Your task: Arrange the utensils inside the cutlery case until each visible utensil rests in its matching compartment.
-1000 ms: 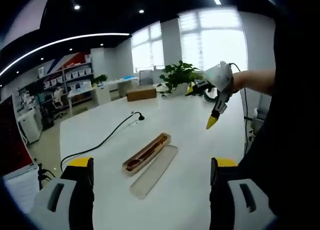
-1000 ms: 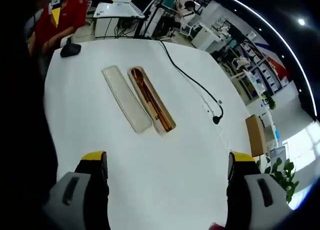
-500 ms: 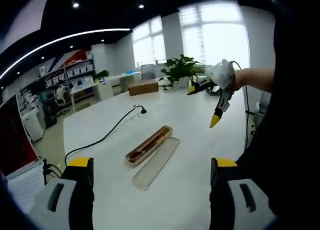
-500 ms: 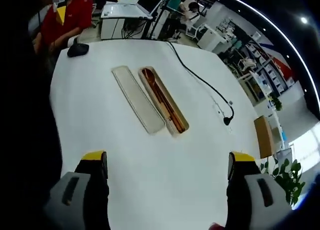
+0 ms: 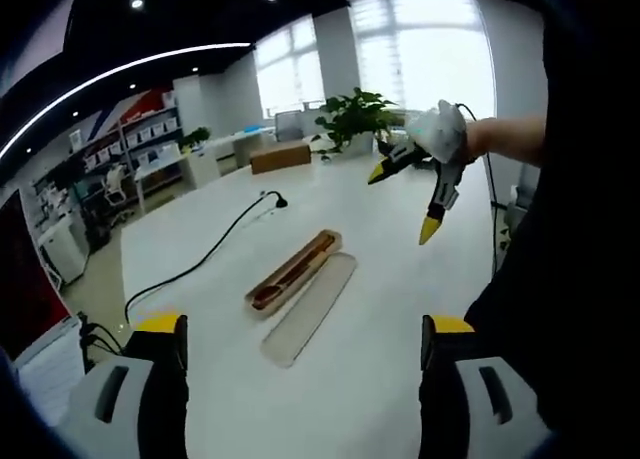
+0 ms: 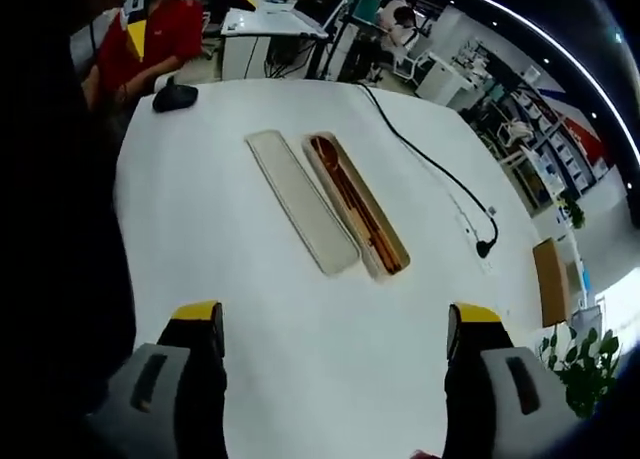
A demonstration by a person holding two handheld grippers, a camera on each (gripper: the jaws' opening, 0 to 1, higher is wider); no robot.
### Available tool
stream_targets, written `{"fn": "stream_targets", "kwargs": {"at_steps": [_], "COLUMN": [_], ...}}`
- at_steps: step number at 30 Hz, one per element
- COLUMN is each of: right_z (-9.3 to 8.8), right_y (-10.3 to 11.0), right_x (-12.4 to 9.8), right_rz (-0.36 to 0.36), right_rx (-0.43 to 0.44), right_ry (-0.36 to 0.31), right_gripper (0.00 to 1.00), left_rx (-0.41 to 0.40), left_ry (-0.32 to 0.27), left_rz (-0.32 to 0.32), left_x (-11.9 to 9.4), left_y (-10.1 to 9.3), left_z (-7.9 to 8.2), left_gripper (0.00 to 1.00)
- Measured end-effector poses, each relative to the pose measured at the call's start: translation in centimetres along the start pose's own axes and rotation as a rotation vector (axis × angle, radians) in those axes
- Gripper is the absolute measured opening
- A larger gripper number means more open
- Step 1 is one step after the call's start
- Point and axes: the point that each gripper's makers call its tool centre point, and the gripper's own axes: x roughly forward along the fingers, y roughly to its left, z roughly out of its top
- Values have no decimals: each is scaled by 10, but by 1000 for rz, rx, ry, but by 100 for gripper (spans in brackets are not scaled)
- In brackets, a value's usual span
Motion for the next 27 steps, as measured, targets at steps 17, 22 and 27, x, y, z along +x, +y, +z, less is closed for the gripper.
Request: {"fn": "stream_targets", "kwargs": {"at_steps": [17,22,27], "right_z": [-5,-11,-16], "right_y": [10,19,18], "right_x": [26,36,41], "right_rz": [95,139,159], "right_rx": [-45,-40,-45], "right_ry": [70,98,120], "right_gripper": [78,76,74], "left_rx": [-18,-23,-44], "left_ry": [77,103,105], "left_rz": [-62,-74,-60], "left_x": [33,38,42], "left_y": [-6,-3,5], "left_z": [-27,-34,-37], "left_gripper": [99,99,99]}}
